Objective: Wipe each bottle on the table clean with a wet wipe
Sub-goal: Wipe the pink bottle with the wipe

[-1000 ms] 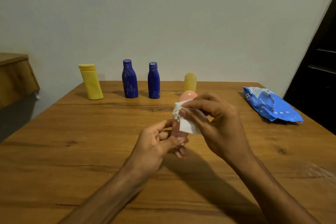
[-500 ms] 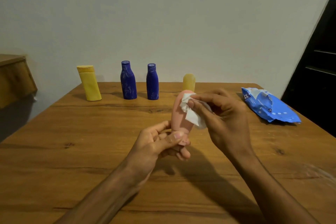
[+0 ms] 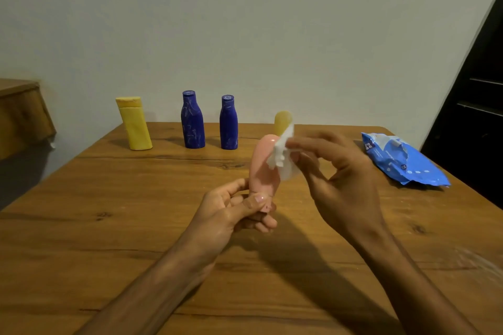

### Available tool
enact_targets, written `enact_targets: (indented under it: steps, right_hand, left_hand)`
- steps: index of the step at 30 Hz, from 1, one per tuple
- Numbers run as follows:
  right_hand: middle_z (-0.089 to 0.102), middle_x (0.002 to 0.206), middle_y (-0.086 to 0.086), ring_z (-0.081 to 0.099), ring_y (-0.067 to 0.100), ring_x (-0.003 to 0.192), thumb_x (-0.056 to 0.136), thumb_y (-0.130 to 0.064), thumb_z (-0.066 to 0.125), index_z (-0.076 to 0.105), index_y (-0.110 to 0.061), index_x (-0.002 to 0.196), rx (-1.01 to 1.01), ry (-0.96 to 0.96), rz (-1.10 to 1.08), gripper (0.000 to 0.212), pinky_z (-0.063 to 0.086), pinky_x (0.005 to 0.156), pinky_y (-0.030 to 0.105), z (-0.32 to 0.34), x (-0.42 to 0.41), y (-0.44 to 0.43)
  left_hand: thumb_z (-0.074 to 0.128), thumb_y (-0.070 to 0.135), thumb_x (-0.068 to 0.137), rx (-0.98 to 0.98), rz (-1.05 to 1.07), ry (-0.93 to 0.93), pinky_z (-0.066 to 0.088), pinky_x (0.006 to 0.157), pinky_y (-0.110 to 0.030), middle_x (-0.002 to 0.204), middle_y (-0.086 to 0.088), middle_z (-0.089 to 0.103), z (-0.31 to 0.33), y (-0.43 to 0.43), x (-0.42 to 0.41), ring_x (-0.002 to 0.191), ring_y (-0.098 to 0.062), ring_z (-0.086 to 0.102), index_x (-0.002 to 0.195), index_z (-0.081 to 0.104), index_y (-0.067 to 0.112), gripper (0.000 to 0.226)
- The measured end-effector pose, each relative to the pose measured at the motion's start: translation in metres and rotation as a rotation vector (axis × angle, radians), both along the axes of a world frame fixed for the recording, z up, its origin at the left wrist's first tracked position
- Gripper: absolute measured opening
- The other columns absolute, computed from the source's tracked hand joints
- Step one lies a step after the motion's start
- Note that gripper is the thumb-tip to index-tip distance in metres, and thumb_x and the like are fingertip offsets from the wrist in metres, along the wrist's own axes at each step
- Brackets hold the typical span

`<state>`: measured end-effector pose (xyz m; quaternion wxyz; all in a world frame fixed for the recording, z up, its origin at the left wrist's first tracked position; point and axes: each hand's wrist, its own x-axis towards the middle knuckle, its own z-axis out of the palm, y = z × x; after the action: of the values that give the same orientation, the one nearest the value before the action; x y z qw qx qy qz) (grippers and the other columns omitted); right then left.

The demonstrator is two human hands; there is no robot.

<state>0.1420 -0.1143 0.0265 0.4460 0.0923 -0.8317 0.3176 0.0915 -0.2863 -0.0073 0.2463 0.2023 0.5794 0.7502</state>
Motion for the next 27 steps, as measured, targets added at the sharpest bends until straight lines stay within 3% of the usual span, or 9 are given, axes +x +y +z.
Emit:
enact_targets:
  steps: [2, 5, 8, 12, 15, 18, 21, 23, 27]
  right_hand:
    - [0.064, 0.109, -0.005, 0.057, 0.003, 0.104, 0.079, 0.008, 0.064, 0.068, -0.022, 0.104, 0.052, -0.079, 0.052, 0.039, 0.046, 0.086, 0.010, 0.000, 0.001, -0.002]
    - [0.064, 0.111, -0.014, 0.055, 0.000, 0.111, 0.076, -0.014, 0.054, 0.066, -0.028, 0.105, -0.002, -0.166, 0.099, 0.035, 0.045, 0.094, 0.015, 0.002, 0.005, -0.007]
    - [0.064, 0.112, -0.016, 0.056, -0.001, 0.110, 0.077, -0.038, 0.050, 0.066, -0.028, 0.108, -0.051, -0.153, 0.074, 0.036, 0.048, 0.091, 0.018, 0.001, 0.006, -0.011]
    - [0.064, 0.104, -0.009, 0.056, 0.007, 0.100, 0.078, -0.057, 0.057, 0.069, -0.023, 0.100, 0.004, -0.095, -0.101, 0.042, 0.052, 0.081, 0.036, -0.003, 0.004, -0.020]
    - [0.060, 0.099, -0.010, 0.054, 0.008, 0.097, 0.079, -0.047, 0.062, 0.070, -0.024, 0.090, -0.008, -0.088, -0.127, 0.027, 0.050, 0.078, 0.034, -0.004, 0.004, -0.021]
    - [0.059, 0.098, -0.008, 0.052, 0.004, 0.098, 0.081, -0.024, 0.070, 0.070, -0.023, 0.087, -0.100, -0.062, -0.104, 0.006, 0.040, 0.078, 0.010, 0.001, 0.006, -0.017]
    - [0.060, 0.094, -0.010, 0.052, -0.002, 0.092, 0.084, -0.022, 0.064, 0.070, -0.024, 0.088, -0.137, -0.061, -0.066, 0.008, 0.038, 0.072, 0.003, 0.010, 0.010, -0.015]
    - [0.061, 0.092, -0.021, 0.053, -0.008, 0.090, 0.085, -0.023, 0.057, 0.067, -0.028, 0.089, -0.062, -0.116, -0.021, 0.012, 0.040, 0.073, 0.003, 0.012, 0.014, -0.016]
    - [0.055, 0.095, -0.032, 0.048, -0.019, 0.099, 0.087, -0.015, 0.060, 0.061, -0.036, 0.091, 0.108, -0.292, 0.080, 0.021, 0.042, 0.073, 0.004, 0.011, 0.018, -0.018]
  left_hand:
    - [0.066, 0.017, 0.077, -0.003, -0.009, 0.013, 0.059, 0.068, -0.028, 0.090, -0.019, 0.073, 0.001, 0.000, 0.001, 0.070, -0.021, 0.069, 0.120, 0.057, 0.012, 0.044]
    - [0.067, 0.019, 0.075, -0.029, 0.011, 0.023, 0.059, 0.070, -0.030, 0.094, -0.018, 0.074, 0.002, 0.001, 0.001, 0.073, -0.022, 0.069, 0.122, 0.057, 0.013, 0.048]
    - [0.067, 0.020, 0.077, -0.044, 0.011, 0.062, 0.059, 0.076, -0.034, 0.097, -0.018, 0.073, 0.001, 0.001, 0.001, 0.077, -0.024, 0.070, 0.122, 0.057, 0.014, 0.046]
    - [0.066, 0.020, 0.081, -0.130, 0.043, 0.180, 0.058, 0.080, -0.035, 0.098, -0.008, 0.075, -0.003, 0.004, 0.005, 0.082, -0.020, 0.071, 0.117, 0.057, 0.025, 0.038]
    - [0.064, 0.019, 0.082, -0.127, 0.037, 0.200, 0.058, 0.079, -0.038, 0.096, -0.012, 0.074, -0.003, 0.004, 0.005, 0.080, -0.022, 0.071, 0.118, 0.058, 0.022, 0.037]
    - [0.063, 0.020, 0.080, -0.090, 0.017, 0.137, 0.057, 0.079, -0.039, 0.096, -0.016, 0.074, -0.002, 0.003, 0.002, 0.078, -0.024, 0.070, 0.122, 0.054, 0.016, 0.044]
    - [0.064, 0.020, 0.078, -0.068, 0.001, 0.088, 0.059, 0.074, -0.033, 0.095, -0.016, 0.074, -0.001, 0.003, 0.001, 0.077, -0.024, 0.070, 0.123, 0.054, 0.012, 0.046]
    - [0.065, 0.020, 0.077, -0.053, -0.004, 0.067, 0.059, 0.072, -0.031, 0.094, -0.017, 0.074, -0.001, 0.003, 0.002, 0.076, -0.024, 0.071, 0.120, 0.056, 0.013, 0.045]
    - [0.065, 0.019, 0.076, -0.019, 0.015, 0.022, 0.057, 0.080, -0.040, 0.095, -0.019, 0.074, -0.003, 0.004, 0.000, 0.079, -0.027, 0.071, 0.121, 0.056, 0.011, 0.047]
